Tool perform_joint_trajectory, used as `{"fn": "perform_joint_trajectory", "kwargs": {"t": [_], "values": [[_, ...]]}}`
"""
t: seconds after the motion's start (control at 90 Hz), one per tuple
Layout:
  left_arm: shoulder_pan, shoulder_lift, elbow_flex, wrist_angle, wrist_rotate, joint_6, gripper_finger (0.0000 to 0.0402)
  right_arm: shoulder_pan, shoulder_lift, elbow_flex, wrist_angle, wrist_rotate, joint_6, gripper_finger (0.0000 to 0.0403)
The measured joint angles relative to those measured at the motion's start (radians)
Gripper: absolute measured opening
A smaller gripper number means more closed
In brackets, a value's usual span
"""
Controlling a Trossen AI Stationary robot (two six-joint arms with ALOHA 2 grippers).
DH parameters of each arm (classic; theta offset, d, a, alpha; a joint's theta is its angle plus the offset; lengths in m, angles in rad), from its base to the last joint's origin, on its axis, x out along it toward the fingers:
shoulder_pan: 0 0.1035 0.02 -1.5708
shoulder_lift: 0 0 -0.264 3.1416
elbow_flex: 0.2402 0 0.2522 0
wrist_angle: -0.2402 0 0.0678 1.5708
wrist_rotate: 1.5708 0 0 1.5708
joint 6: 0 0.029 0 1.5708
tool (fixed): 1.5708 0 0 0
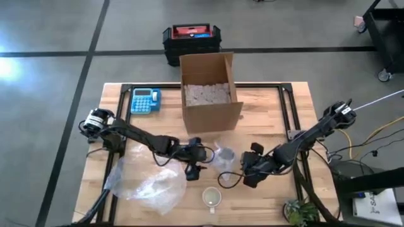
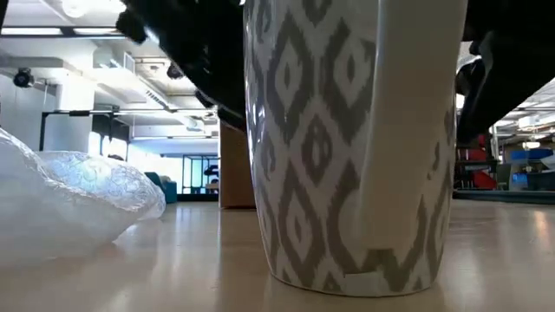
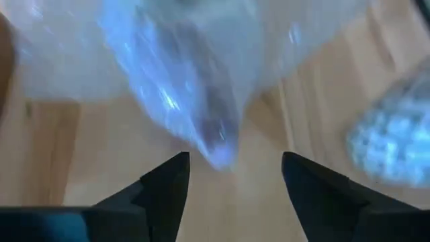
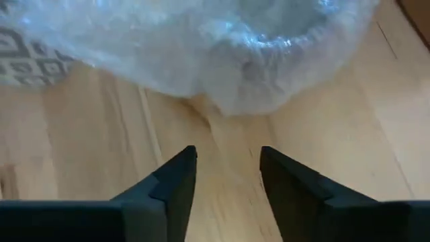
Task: Wrap mug
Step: Put the wrapped purple mug into the box
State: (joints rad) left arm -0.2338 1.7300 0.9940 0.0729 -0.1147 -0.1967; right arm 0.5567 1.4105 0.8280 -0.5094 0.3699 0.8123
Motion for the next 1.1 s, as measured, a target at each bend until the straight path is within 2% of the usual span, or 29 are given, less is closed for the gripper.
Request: {"fn": "perform_joint_trajectory", "kwargs": {"t": [0.078,0.178,0.289,0.378,0.467,0.511,0.722,0.944,1.1], "values": [[0.009,0.02,-0.03,0.094,0.0,0.0,0.0218,0.003,0.007,-0.011,0.039,0.027,0.011,0.0169],[0.014,0.069,-0.022,0.162,0.054,-0.003,0.0209,0.004,0.021,-0.016,0.059,0.058,0.014,0.0174],[0.012,0.127,0.026,0.178,0.024,0.007,0.0184,0.004,0.04,-0.017,0.081,0.116,0.002,0.0174],[0.013,0.158,0.067,0.157,0.021,0.029,0.0133,0.004,0.06,-0.017,0.093,0.148,0.002,0.0169],[0.011,0.161,0.101,0.101,0.002,0.048,0.0049,0.004,0.075,-0.017,0.092,0.149,0.0,0.0162],[0.011,0.155,0.112,0.068,-0.007,0.064,0.0027,0.007,0.08,-0.017,0.091,0.143,0.001,0.0158],[0.009,0.072,0.183,-0.123,-0.037,0.072,0.0028,0.02,0.076,-0.018,0.07,0.147,-0.012,0.0135],[0.001,-0.102,0.267,-0.255,-0.039,0.093,0.0028,0.055,0.048,-0.018,0.043,0.169,-0.02,0.0104],[0.0,-0.244,0.324,-0.318,-0.106,0.181,0.0028,0.068,0.045,-0.018,0.045,0.216,-0.025,0.008]]}}
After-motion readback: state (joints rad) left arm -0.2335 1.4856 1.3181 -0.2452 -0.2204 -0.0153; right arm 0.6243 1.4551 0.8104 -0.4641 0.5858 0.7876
